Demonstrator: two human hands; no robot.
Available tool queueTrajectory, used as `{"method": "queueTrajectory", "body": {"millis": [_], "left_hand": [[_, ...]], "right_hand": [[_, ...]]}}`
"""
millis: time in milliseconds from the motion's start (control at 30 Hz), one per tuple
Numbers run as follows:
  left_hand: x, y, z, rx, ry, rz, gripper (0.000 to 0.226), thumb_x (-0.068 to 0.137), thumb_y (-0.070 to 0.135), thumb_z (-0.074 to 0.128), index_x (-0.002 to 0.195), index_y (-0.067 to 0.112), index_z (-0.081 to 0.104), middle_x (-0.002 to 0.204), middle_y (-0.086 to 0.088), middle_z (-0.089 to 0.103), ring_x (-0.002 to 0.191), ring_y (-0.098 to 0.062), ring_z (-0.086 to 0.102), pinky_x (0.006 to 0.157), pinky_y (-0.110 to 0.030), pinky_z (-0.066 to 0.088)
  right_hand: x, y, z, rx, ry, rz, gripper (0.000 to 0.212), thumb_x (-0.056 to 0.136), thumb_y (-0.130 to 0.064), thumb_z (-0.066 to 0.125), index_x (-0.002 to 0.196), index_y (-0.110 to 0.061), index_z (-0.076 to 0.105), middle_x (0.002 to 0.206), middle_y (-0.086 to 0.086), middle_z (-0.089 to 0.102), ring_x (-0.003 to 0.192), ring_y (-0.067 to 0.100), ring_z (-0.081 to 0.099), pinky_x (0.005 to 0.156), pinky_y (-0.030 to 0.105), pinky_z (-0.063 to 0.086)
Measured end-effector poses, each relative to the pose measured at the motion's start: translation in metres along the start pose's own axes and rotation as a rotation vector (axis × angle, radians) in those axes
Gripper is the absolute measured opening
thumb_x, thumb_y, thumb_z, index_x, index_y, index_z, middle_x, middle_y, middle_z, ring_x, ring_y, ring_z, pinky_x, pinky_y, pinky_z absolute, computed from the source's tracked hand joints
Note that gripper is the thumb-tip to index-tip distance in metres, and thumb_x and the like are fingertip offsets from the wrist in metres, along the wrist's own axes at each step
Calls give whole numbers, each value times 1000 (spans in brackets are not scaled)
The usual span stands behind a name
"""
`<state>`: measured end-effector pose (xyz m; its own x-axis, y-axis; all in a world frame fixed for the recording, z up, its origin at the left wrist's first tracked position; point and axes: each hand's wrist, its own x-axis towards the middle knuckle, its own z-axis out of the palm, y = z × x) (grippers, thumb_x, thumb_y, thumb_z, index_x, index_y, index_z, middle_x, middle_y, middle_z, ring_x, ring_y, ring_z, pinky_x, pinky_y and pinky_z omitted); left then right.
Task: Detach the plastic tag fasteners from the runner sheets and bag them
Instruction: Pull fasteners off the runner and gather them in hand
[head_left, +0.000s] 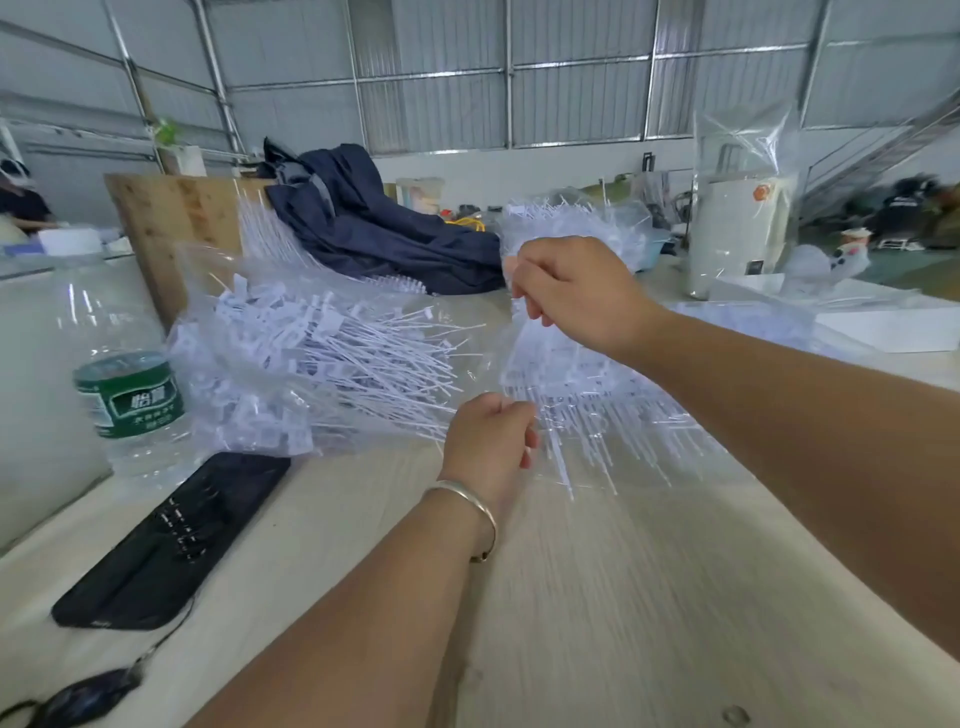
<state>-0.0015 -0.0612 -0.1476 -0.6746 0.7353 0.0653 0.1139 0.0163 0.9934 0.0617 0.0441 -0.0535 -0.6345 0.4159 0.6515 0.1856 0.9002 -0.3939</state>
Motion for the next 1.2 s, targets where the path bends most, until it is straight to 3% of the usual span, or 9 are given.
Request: {"method": "queueTrajectory", "body": {"millis": [133, 300, 433, 500, 633, 800, 967, 1100, 1200], "left_hand": [[-5, -7, 10, 363, -84, 195, 20, 82, 18, 61, 62, 12, 58, 57, 1, 62, 50, -9, 55, 55, -21, 44], [-7, -13, 12, 748, -134, 361, 18, 83, 22, 58, 69, 22, 68, 71, 12, 67, 73, -5, 62, 69, -22, 48], [-10, -15, 15, 814, -186, 373, 19, 88, 25, 57, 95, 31, 74, 89, 19, 65, 89, -3, 60, 77, -19, 42], [-9, -17, 18, 790, -180, 388, 20, 90, 21, 58, 97, 28, 75, 92, 17, 68, 91, -3, 62, 77, -17, 43], [-9, -17, 20, 592, -125, 346, 13, 85, 17, 68, 84, 25, 78, 78, 21, 70, 77, 12, 62, 69, -1, 40], [-7, -9, 17, 455, -78, 231, 13, 76, 8, 68, 63, 6, 69, 53, 7, 59, 46, -2, 51, 47, -11, 37], [-9, -4, 14, 374, -211, 127, 29, 76, -3, 54, 52, 9, 63, 42, 2, 48, 36, -5, 40, 39, -11, 31], [-10, -11, 18, 453, -175, 155, 18, 83, 10, 57, 77, 18, 72, 51, 6, 62, 44, -1, 51, 49, -16, 39], [-8, -17, 18, 564, -103, 238, 25, 89, 14, 55, 106, 27, 68, 83, 10, 71, 71, 0, 62, 65, -14, 43]], "right_hand": [[-44, 38, -53, 16, -186, 223, 24, 85, -12, 57, 62, -6, 62, 59, 12, 65, 50, 18, 58, 60, 36, 53], [-102, 74, -77, -232, -347, 298, 29, 79, -21, 59, 53, -7, 62, 48, 2, 62, 43, 11, 57, 49, 19, 46], [-133, 88, -60, -424, -328, 197, 36, 80, -30, 59, 51, -12, 49, 50, 5, 52, 56, 19, 52, 54, 28, 37], [-146, 96, -49, -523, -300, 131, 30, 85, -36, 54, 62, -18, 56, 64, 2, 61, 69, 20, 58, 59, 26, 31], [-150, 104, -47, -550, -217, 223, 26, 90, -37, 46, 105, -27, 66, 82, -2, 65, 88, 25, 64, 69, 28, 42], [-147, 108, -37, -691, -293, 241, 53, 98, -26, 36, 150, -21, 26, 105, 8, 66, 97, 30, 63, 79, 36, 48], [-145, 107, -37, -614, -218, 229, 58, 100, -43, 34, 154, -25, 19, 143, 4, 43, 131, 25, 38, 104, 42, 39], [-149, 110, -36, -529, -426, 344, 70, 94, -64, 32, 154, -31, 17, 159, -3, 23, 145, 23, 20, 115, 47, 19], [-150, 111, -34, -500, -424, 334, 68, 95, -61, 38, 152, -28, 23, 159, -2, 26, 144, 23, 23, 115, 43, 22]]}}
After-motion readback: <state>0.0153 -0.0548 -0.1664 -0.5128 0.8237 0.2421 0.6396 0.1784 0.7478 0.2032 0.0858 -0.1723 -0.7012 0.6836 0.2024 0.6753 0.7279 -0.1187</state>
